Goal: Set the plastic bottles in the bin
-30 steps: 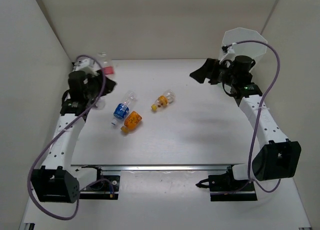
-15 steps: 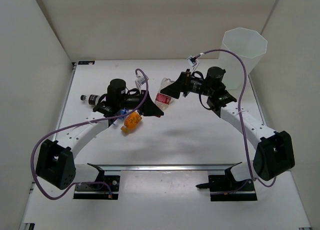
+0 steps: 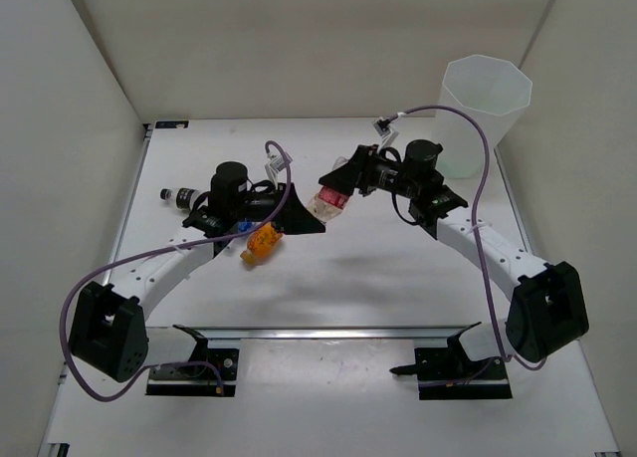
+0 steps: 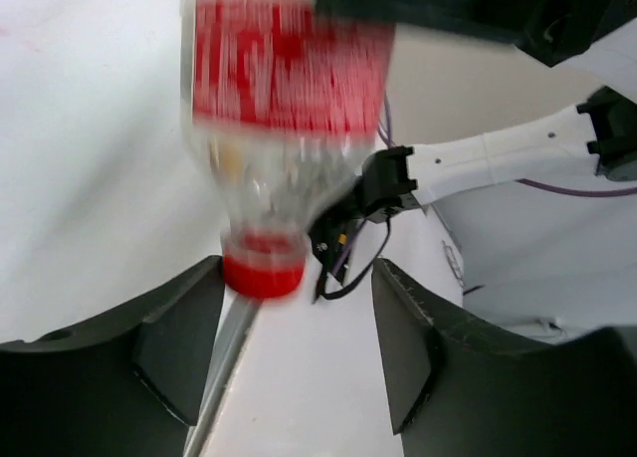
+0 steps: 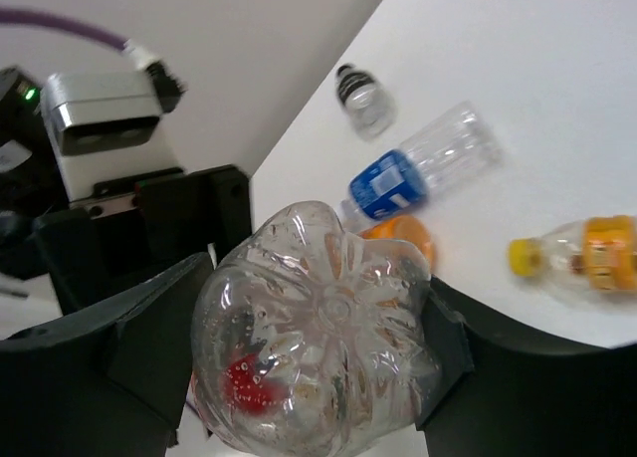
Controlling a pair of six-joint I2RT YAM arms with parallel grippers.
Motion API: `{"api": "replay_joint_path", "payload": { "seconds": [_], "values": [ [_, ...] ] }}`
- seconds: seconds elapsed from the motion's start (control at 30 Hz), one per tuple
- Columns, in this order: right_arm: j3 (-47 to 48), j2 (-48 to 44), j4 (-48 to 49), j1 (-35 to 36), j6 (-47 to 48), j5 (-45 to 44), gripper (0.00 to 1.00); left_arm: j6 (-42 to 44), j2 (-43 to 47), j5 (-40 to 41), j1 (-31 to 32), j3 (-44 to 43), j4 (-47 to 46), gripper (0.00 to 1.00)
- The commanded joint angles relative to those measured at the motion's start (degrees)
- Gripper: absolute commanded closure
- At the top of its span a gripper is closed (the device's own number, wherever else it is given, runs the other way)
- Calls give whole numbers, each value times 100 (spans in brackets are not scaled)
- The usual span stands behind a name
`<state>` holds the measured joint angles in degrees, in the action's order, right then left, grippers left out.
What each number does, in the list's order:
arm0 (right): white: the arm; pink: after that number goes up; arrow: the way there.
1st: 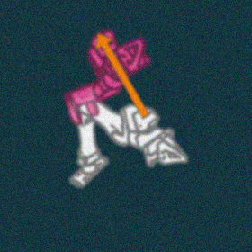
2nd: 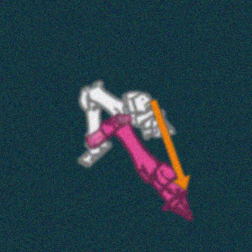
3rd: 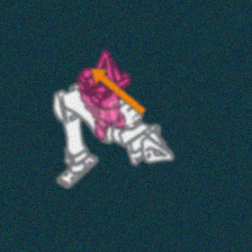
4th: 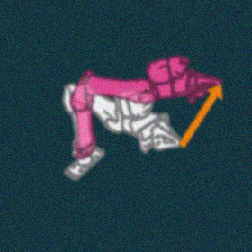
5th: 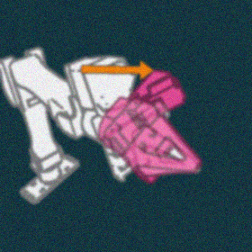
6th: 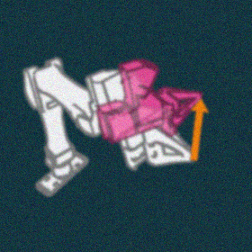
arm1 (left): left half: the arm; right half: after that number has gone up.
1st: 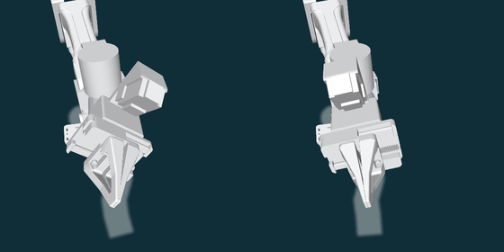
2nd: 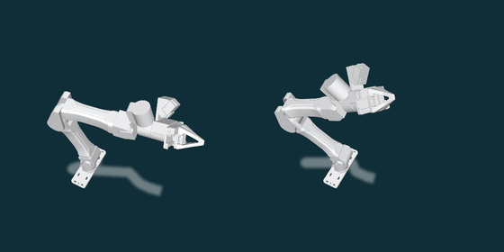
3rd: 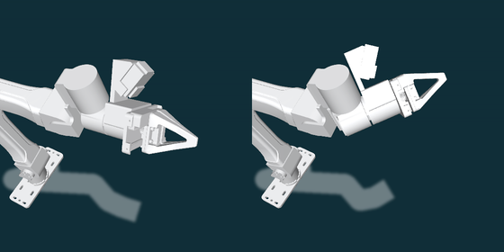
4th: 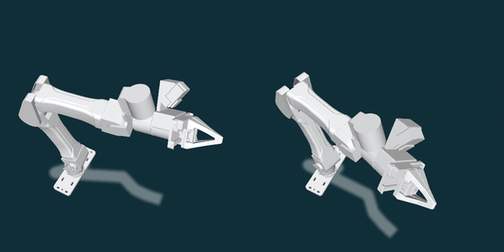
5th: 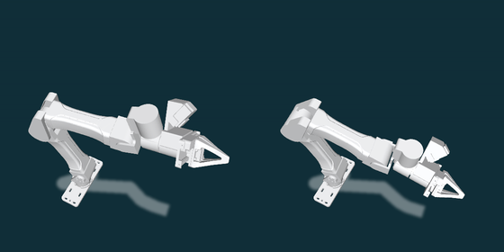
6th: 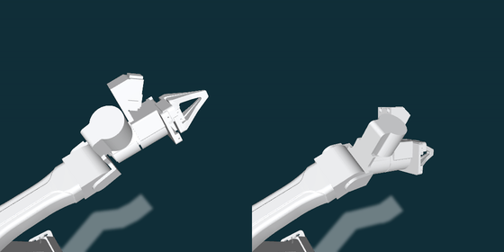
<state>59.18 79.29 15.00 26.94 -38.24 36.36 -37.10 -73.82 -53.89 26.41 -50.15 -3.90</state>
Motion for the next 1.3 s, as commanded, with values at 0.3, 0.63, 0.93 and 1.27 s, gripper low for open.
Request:
{"api": "replay_joint_path", "payload": {
  "seconds": [0.3, 0.63, 0.93, 1.27],
  "values": [
    [2807, 463, -1734, -1944, 1914, -1216, 100, 824, 78, 1725, -671, -1047, 2352, 1],
    [6737, 3292, -3285, -3484, 3129, -3433, 100, 1443, -247, 5379, -2105, -1253, 4530, 1],
    [8769, 5132, -3689, -3687, 3666, -4435, 46, 1504, -484, 5485, -2140, -1506, 4609, 1],
    [8541, 4158, -3908, -3617, 3631, -3787, 1, 1706, -397, 5292, -2105, -1401, 4565, 2]
  ]
}}
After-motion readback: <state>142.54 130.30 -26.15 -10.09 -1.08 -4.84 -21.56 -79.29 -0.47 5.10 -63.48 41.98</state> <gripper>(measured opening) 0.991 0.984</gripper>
